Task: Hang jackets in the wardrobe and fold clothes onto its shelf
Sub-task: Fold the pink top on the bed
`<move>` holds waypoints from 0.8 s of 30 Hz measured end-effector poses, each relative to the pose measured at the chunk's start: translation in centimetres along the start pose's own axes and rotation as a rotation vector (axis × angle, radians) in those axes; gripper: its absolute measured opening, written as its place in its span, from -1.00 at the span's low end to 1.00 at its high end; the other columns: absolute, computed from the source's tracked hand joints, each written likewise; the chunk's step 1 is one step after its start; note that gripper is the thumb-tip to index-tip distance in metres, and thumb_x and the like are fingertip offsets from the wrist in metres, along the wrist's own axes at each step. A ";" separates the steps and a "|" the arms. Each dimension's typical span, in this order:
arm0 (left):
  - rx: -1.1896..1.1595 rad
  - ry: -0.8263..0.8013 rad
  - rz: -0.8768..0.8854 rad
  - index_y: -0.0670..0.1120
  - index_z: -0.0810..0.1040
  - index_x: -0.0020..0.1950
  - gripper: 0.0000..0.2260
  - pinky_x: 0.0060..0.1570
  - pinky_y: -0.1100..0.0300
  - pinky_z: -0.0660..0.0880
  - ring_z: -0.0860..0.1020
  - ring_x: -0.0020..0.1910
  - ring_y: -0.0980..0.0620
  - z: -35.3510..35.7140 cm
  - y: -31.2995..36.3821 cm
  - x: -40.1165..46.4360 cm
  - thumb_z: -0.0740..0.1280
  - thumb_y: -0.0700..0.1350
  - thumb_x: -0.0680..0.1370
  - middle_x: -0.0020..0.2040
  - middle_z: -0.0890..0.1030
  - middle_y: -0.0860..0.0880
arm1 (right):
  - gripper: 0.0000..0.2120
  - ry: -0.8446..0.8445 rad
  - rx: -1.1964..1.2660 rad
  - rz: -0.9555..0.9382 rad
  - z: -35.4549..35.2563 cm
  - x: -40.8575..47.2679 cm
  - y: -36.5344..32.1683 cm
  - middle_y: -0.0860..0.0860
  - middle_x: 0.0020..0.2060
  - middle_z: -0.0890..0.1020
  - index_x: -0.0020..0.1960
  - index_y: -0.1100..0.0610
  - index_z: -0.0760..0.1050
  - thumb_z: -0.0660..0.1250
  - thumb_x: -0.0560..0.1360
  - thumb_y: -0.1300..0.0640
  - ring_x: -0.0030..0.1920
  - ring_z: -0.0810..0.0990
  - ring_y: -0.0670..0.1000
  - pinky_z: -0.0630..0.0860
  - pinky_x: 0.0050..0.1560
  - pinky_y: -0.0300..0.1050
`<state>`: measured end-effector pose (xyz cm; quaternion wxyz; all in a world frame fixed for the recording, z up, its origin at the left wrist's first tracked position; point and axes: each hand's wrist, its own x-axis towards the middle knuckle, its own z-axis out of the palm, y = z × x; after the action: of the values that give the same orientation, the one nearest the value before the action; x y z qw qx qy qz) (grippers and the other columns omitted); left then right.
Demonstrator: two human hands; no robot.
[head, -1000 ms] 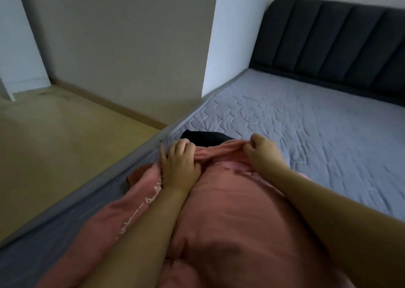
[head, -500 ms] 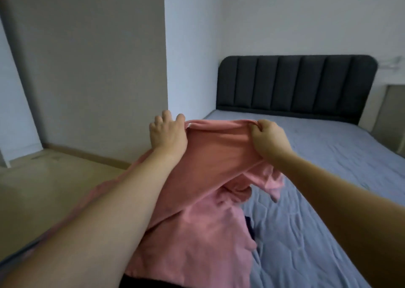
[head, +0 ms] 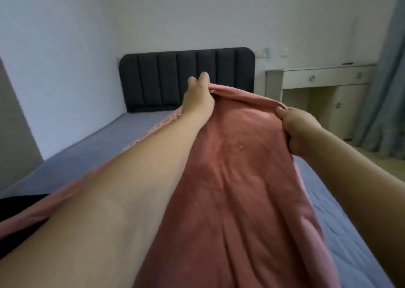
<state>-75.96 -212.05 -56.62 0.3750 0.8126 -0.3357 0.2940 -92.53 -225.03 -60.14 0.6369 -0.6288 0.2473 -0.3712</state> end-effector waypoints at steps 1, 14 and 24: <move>-0.024 -0.079 0.000 -0.05 0.36 0.15 -0.74 -0.14 0.02 0.32 0.48 -0.11 -0.24 4.0 1.2 -0.7 0.08 -0.26 0.50 0.03 0.34 -0.11 | -0.83 0.072 -0.046 -0.015 -2.6 1.4 2.2 0.10 -0.11 0.62 0.07 0.12 0.56 0.25 0.59 0.08 -0.12 0.56 0.07 0.53 0.01 0.01; 0.453 -0.846 -0.019 0.17 -0.11 0.57 -0.34 0.38 -0.39 -0.27 -0.20 0.56 -0.12 27.6 -4.2 -26.3 -0.27 0.34 0.50 0.60 -0.09 0.06 | -0.80 0.208 -1.349 -0.040 -14.4 1.3 31.7 0.20 -0.01 0.54 0.04 0.21 0.50 0.24 0.50 0.11 0.04 0.47 0.26 0.31 0.02 0.11; 0.456 -0.956 -0.065 0.19 -0.13 0.57 -0.41 0.46 -0.14 -0.26 -0.18 0.56 0.03 15.6 -7.5 -32.6 -0.19 0.32 0.55 0.60 -0.10 0.07 | -0.43 0.066 -0.968 0.081 -15.0 -2.4 26.6 0.20 0.44 0.26 0.48 0.10 0.26 0.24 0.48 0.18 0.44 0.20 0.25 0.05 0.47 0.11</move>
<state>-86.29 -210.30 -91.99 0.0027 0.9269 -0.3712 -0.0556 -101.38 -234.18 -88.04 0.2772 -0.8306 0.4358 -0.2080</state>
